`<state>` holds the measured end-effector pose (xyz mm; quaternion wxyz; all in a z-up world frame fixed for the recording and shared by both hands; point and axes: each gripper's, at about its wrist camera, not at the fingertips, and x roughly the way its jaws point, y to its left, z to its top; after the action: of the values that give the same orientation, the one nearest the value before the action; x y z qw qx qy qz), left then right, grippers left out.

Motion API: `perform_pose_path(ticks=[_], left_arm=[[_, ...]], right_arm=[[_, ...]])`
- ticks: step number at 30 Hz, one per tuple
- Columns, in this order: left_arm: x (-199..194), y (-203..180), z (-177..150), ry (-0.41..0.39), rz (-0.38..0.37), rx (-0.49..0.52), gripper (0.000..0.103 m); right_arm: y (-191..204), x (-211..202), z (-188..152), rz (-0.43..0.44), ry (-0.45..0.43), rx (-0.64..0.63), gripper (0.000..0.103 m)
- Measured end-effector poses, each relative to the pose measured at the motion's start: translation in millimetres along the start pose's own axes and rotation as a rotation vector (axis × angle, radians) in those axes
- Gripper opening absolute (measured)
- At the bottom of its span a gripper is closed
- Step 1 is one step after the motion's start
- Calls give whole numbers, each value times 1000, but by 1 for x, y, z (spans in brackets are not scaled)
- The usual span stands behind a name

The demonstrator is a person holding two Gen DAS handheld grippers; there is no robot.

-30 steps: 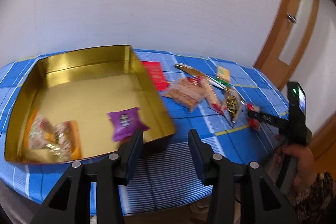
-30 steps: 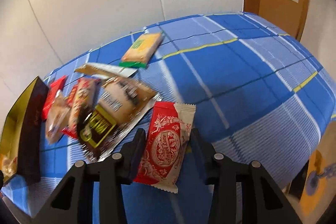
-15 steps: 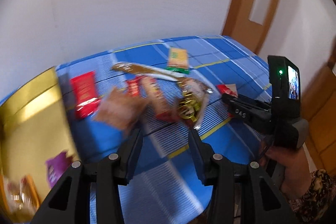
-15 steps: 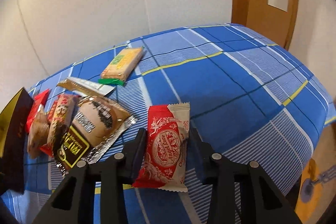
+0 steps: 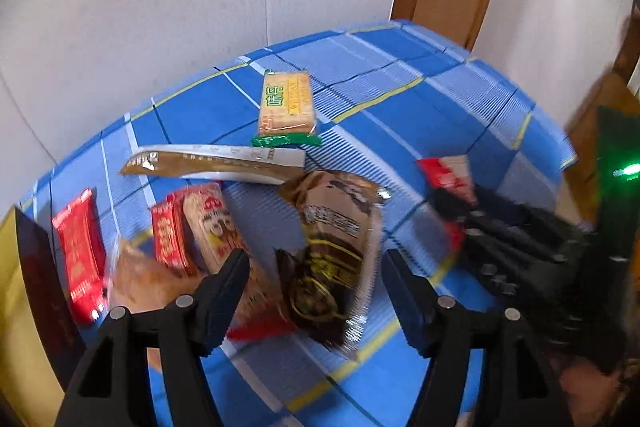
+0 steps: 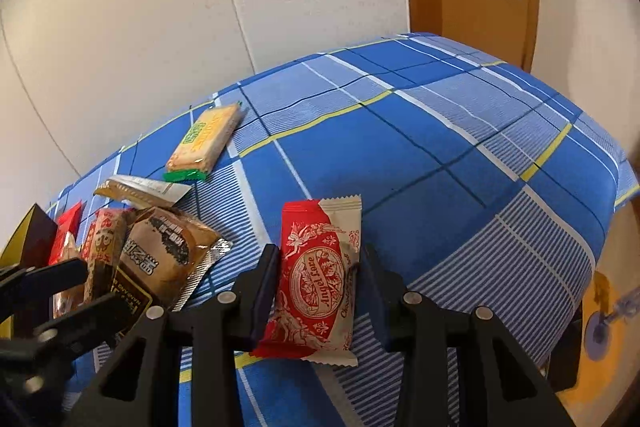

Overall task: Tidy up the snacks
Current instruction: 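Grasp the brown-and-black wrapped bar with the left gripper while the right gripper grasps the red-and-white cake, then carry the brown-and-black bar into the gold tray and open the left gripper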

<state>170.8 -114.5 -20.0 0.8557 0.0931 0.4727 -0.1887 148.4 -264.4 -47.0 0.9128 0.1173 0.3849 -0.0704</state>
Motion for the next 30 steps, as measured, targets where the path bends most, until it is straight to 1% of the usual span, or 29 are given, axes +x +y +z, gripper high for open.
perform_pose_path(ticks=[2, 6, 8, 10, 12, 16, 19, 23, 24, 25, 28, 30], left_arm=[[4, -4, 0, -4, 14, 53, 69], [17, -20, -2, 15, 54, 178, 69], [22, -24, -2, 17, 42, 202, 69], [26, -26, -4, 16, 44, 217, 69], [26, -25, -4, -6, 28, 199, 68], [26, -14, -6, -9, -50, 100, 51], [20, -13, -14, -29, -35, 83, 45], [13, -13, -24, -51, -22, 49, 40], [11, -12, -26, -60, -26, 33, 38], [7, -11, -28, -74, -33, 15, 34], [1, -9, -31, -85, -49, -23, 33], [0, -9, -37, -79, -58, -20, 33]], right_arm=[[0, 1, 0, -3, 0, -1, 41], [-2, 0, 0, 5, -1, 16, 41], [-4, 0, 0, 11, -1, 26, 41], [-4, 0, 0, 11, -2, 26, 41], [-4, 0, 0, 11, -2, 29, 41], [-3, 0, 0, 11, -2, 29, 42], [-2, 0, 0, 15, -3, 23, 42], [0, -1, 0, 13, -6, 10, 42], [0, -1, 0, 14, -7, 8, 42], [0, -1, 0, 14, -8, 8, 42], [0, -1, 0, 12, -9, 2, 42], [0, -1, -1, 11, -10, -5, 42]])
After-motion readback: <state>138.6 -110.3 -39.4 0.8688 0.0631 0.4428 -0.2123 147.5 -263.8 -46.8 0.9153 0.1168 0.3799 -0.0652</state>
